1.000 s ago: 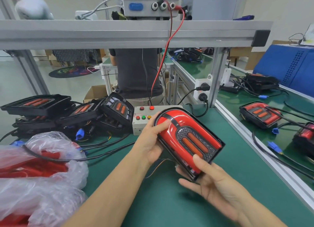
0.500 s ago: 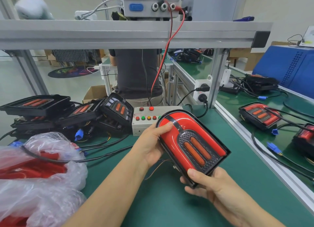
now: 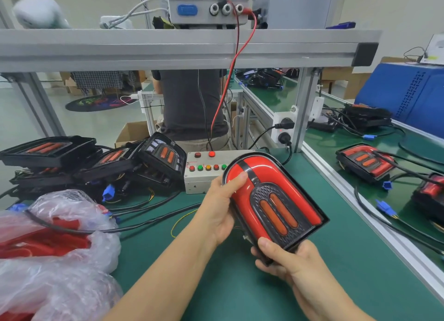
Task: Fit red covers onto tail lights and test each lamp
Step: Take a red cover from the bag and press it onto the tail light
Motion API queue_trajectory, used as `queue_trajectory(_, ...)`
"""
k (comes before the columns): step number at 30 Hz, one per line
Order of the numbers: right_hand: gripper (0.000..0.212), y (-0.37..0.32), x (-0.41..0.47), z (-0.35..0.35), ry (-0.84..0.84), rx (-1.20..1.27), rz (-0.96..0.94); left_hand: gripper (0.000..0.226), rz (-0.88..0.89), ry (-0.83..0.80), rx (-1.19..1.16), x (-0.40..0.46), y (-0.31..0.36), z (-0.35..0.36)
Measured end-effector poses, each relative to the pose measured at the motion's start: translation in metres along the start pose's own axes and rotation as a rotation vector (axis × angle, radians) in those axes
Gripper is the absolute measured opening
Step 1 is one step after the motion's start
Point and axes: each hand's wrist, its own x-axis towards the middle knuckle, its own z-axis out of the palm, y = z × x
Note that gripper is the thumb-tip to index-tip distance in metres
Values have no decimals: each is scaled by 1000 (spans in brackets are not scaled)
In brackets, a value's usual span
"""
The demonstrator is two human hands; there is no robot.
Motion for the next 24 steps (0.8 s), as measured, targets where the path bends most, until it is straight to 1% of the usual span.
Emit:
queue_trajectory(2,52,-2,2,0,7,-22,-31,49,5,-2,-22,0,-8,6)
queue_trajectory(4,60,-5,3,-3,-23,-81,-38,40,3,-2,-51,2,-9,10)
queue_trajectory(6,69,-15,5,-13,-63,-102,-24,39,-13,-26,-89,6,-1,6)
queue_trajectory(8,88,-31,10,-29,-98,-6,-44,46,-36,-106,-89,10,12,1)
queue_trajectory(10,110,-47,19,-41,-128,204,-39,48,-47,-227,-41,12,19,-3)
queue_trajectory(11,113,-53,22,-41,-173,278,-15,49,-54,-285,-8,12,20,-1)
queue_trajectory(13,104,-55,25,-30,-292,348,48,54,-70,-359,36,14,18,9)
queue_trajectory(15,97,-52,27,-17,-368,463,73,56,-56,-359,79,20,13,22)
queue_trajectory(17,97,-51,27,-9,-405,561,40,50,-1,-338,134,25,11,32)
queue_trajectory(19,95,-51,25,-3,-389,603,-21,37,54,-343,226,27,9,37)
queue_trajectory(20,94,-49,25,-1,-349,611,-43,29,102,-358,315,26,8,38)
queue_trajectory(21,92,-47,25,1,-286,621,-57,25,168,-354,459,24,7,38)
queue_trajectory(22,89,-46,24,3,-210,630,-69,30,240,-322,653,23,6,36)
queue_trajectory(23,80,-45,23,3,-130,625,-86,43,296,-249,862,24,7,32)
queue_trajectory(24,68,-44,23,2,-67,632,-111,53,318,-174,1044,22,12,25)
